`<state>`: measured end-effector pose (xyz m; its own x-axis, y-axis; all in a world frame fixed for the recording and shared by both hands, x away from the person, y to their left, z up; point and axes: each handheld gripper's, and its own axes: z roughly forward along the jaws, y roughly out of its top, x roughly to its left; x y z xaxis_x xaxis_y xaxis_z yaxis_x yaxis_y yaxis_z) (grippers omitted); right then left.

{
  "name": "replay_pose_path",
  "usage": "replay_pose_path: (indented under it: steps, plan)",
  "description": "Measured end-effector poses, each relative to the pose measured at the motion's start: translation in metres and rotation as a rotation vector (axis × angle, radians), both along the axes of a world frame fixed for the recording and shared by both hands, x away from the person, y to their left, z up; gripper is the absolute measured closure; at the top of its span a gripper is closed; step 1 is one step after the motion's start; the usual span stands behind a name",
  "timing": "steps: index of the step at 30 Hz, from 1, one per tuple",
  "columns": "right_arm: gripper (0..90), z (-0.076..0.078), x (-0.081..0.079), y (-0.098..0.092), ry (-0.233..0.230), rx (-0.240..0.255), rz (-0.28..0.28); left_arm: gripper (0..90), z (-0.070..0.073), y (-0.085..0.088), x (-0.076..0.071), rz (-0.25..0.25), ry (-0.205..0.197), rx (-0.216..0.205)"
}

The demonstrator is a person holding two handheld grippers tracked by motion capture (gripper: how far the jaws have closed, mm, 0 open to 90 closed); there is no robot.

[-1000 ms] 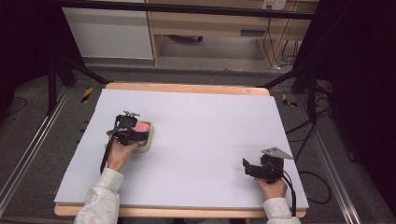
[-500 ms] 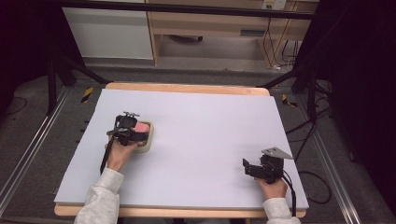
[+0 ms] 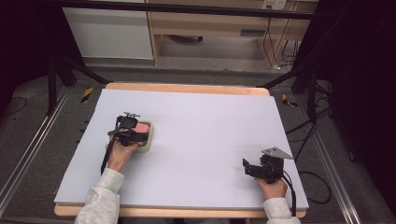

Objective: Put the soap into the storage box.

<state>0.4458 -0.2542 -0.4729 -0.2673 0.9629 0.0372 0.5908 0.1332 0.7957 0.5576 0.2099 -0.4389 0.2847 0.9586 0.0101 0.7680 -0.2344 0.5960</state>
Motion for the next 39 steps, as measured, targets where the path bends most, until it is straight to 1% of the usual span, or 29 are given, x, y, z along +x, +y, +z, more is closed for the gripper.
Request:
replay_pose_path:
  steps: [8,16,20,34,37,39]
  plan:
    - [8.1,-0.0002,0.0001,-0.0001,-0.001,-0.003,0.001,36.9,-0.0014,-0.0006,0.0005,-0.004,0.000,-0.004]
    - [8.1,-0.0002,0.0002,-0.0001,0.000,-0.002,0.001,36.9,-0.0037,0.0007,0.0017,0.007,0.008,0.001]
    - [8.1,-0.0002,0.0001,-0.0001,0.000,-0.002,0.001,36.8,-0.0048,-0.0004,0.0021,0.005,0.012,0.010]
    - [8.0,0.0001,-0.0001,-0.0002,0.000,0.001,0.001,36.6,-0.0048,0.0000,0.0019,-0.008,0.012,0.015]
    - [8.0,0.0002,-0.0002,-0.0003,-0.001,0.001,0.001,34.6,-0.0017,0.0009,0.0004,-0.005,-0.009,0.010]
    - [8.0,0.0002,-0.0001,-0.0002,0.000,0.001,0.001,34.2,0.0018,0.0018,-0.0012,-0.005,-0.026,-0.003]
